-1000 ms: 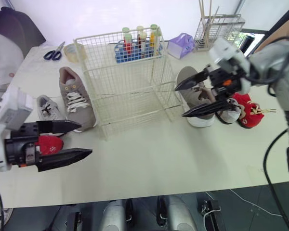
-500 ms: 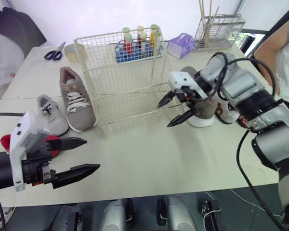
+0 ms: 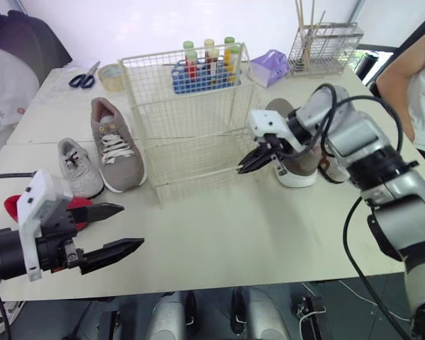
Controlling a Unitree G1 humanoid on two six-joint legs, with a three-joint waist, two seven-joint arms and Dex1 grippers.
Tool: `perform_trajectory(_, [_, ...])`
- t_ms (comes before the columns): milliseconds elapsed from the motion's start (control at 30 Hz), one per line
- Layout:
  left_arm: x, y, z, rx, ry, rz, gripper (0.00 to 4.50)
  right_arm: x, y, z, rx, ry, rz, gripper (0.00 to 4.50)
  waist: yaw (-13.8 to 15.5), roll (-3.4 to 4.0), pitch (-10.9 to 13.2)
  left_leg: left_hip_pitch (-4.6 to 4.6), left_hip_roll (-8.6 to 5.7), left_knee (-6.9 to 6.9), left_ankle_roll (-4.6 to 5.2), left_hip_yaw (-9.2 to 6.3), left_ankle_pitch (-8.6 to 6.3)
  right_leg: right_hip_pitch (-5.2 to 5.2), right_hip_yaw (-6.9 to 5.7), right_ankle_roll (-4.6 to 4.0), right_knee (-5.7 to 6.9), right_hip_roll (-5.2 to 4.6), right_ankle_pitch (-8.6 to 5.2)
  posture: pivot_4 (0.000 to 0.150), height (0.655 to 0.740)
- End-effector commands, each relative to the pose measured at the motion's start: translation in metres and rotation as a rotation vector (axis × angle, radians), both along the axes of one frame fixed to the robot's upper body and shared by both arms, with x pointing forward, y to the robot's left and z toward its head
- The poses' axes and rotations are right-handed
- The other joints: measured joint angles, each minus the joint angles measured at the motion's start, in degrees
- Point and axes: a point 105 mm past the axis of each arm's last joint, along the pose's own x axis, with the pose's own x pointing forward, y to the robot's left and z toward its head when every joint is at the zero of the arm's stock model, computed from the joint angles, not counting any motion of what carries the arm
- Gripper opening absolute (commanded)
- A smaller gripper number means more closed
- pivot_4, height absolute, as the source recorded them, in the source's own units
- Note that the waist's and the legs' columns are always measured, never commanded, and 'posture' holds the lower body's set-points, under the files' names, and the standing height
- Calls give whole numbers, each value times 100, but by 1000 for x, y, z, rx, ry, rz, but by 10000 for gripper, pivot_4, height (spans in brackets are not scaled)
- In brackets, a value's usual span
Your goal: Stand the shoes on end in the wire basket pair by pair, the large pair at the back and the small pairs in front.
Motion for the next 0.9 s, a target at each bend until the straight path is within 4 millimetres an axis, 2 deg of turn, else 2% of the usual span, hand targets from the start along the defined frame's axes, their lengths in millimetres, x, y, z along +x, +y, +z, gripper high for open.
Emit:
perform_trajectory(33, [4,0,2,-7,-15,-25,45000,-21,5,24,130,-33,-160,261,10,-1,0,0,0,0,-4,-2,-2,-1,-1,0,2,-1,0,1500,7400])
perform_trajectory(133, [9,0,0,-12,-10,-44,45000,-37,16,22,172,-33,-226,261,-18,-2,-1,-1,1,-1,-14,-5,-5,-4,-2,-1,6,0,0,1500,7400])
perform_trajectory(300, [19,-3,-2,-19,-12,-97,45000,-46,24,14,217,-61,-256,261,-17,-3,-2,0,2,-3,-19,-5,-6,-6,-5,-1,9,5,0,1500,7400])
perform_trajectory(467, [25,-2,-3,-14,-14,-114,45000,-51,19,-2,152,-137,-122,261,-19,-5,-2,0,-6,-4,-1,6,2,-5,-3,1,7,12,0,1500,7400])
perform_trajectory(700, [25,-3,-6,-15,-17,-122,45000,-39,7,-15,76,-259,-24,261,-60,-6,-2,5,3,-4,0,7,4,-5,0,2,9,25,0,1500,7400])
perform_trajectory(900, [24,-5,-9,-21,-16,-111,45000,-23,8,-16,72,-311,7,261,-65,-11,-6,16,5,-2,-4,8,8,4,2,2,13,27,0,1500,7400])
